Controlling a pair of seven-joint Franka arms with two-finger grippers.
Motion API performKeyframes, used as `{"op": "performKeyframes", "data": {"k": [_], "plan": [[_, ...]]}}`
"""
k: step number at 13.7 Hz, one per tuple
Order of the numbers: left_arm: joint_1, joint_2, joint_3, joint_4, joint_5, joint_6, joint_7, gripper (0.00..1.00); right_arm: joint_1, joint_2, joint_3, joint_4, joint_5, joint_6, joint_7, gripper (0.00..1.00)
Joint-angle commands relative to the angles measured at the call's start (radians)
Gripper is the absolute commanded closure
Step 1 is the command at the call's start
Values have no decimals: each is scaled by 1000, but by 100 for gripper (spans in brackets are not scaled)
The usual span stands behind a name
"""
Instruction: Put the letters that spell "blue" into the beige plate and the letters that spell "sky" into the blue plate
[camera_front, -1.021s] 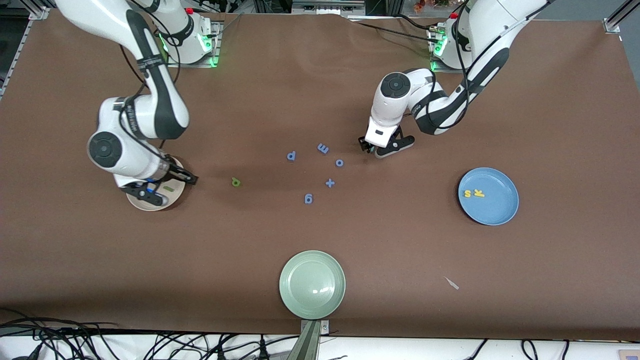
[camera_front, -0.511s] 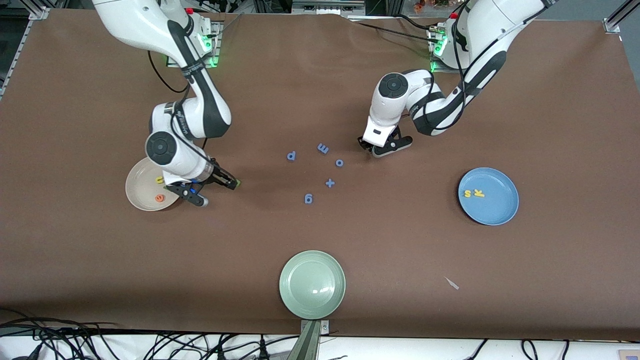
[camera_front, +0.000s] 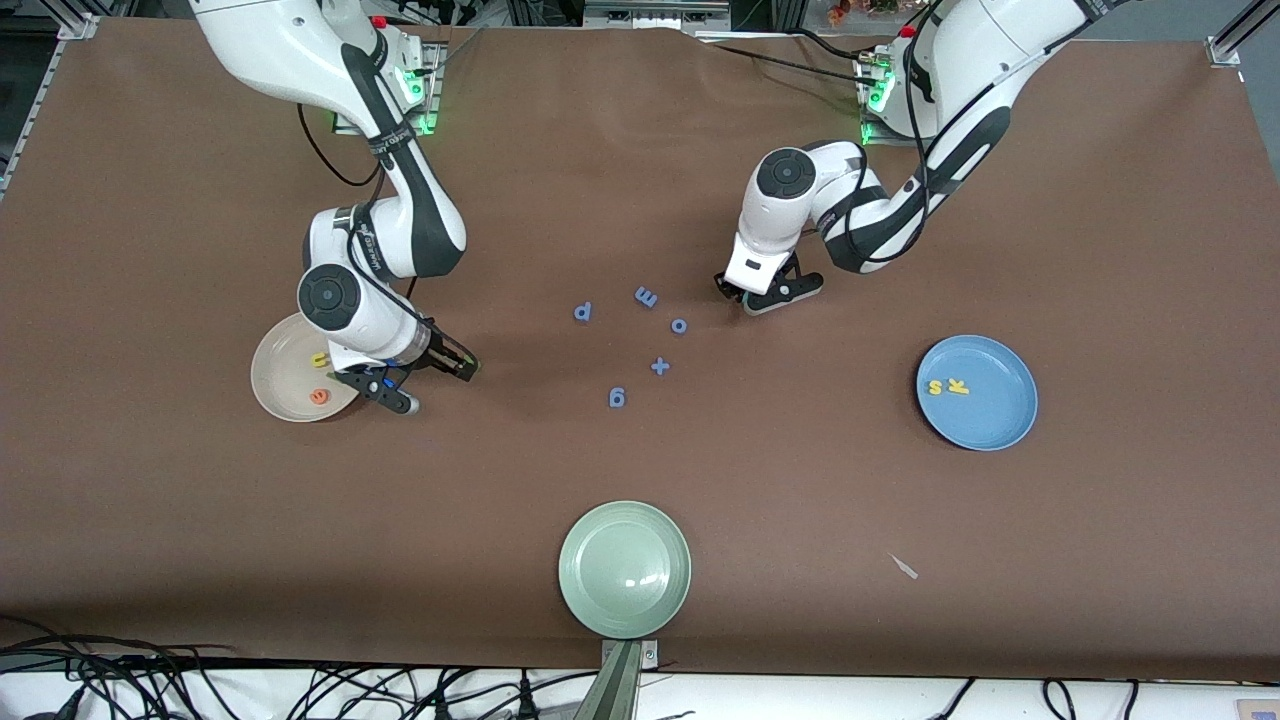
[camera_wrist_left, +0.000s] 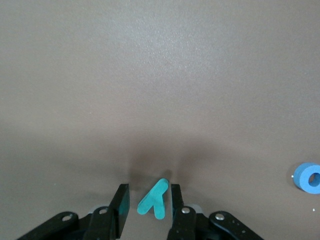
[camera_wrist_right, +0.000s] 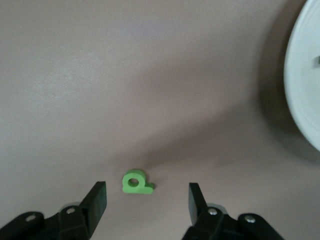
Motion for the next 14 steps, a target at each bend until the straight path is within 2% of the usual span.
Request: {"op": "performKeyframes", "data": {"k": [1, 6, 9, 11, 13, 14], "plan": [[-7, 13, 0, 13, 34, 2, -10, 59, -4, 2, 2, -5, -18, 0, -3, 25], [-5, 18, 3, 10, 49, 1, -7, 63, 4, 28, 3, -6, -14, 34, 38, 25], [-2, 18, 3, 11, 49, 1, -8, 77, 36, 74, 5, -5, -14, 106, 87, 25], [1, 16, 3, 11, 49, -2, -8, 84, 65, 108, 5, -5, -14, 143, 124, 25], [10, 12, 3, 11, 49, -5, -8, 97, 68, 111, 5, -5, -14, 145, 135, 25], [15, 9, 1, 13, 49, -5, -10, 99, 70, 111, 6, -6, -15, 143, 141, 26]]}}
